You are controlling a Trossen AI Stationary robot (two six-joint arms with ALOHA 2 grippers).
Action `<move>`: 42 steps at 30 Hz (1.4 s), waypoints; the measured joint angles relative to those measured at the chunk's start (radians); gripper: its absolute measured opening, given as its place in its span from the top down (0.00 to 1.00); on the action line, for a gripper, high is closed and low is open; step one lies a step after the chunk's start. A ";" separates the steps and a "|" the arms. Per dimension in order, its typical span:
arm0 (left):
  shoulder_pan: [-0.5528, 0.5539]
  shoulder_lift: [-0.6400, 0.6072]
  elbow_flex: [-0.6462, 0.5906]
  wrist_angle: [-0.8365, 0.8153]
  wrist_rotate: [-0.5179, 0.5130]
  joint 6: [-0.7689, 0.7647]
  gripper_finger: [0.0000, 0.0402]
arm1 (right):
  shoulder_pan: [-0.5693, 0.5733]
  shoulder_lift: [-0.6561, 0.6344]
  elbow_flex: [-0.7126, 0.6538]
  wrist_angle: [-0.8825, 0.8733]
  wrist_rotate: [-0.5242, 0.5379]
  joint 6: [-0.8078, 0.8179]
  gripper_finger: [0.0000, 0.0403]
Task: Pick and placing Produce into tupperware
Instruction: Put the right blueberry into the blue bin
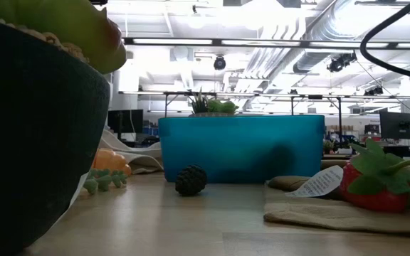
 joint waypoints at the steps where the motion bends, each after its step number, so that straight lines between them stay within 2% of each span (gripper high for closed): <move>1: 0.000 0.000 0.000 0.000 0.000 0.000 0.99 | 0.000 0.000 0.000 0.000 -0.002 0.000 0.76; 13: 0.000 0.000 0.000 0.000 0.000 0.000 0.99 | 0.000 0.000 0.000 0.001 -0.016 -0.002 0.81; 42: 0.000 0.000 0.000 -0.006 0.000 0.000 0.99 | 0.000 0.000 0.000 -0.008 0.010 -0.011 0.78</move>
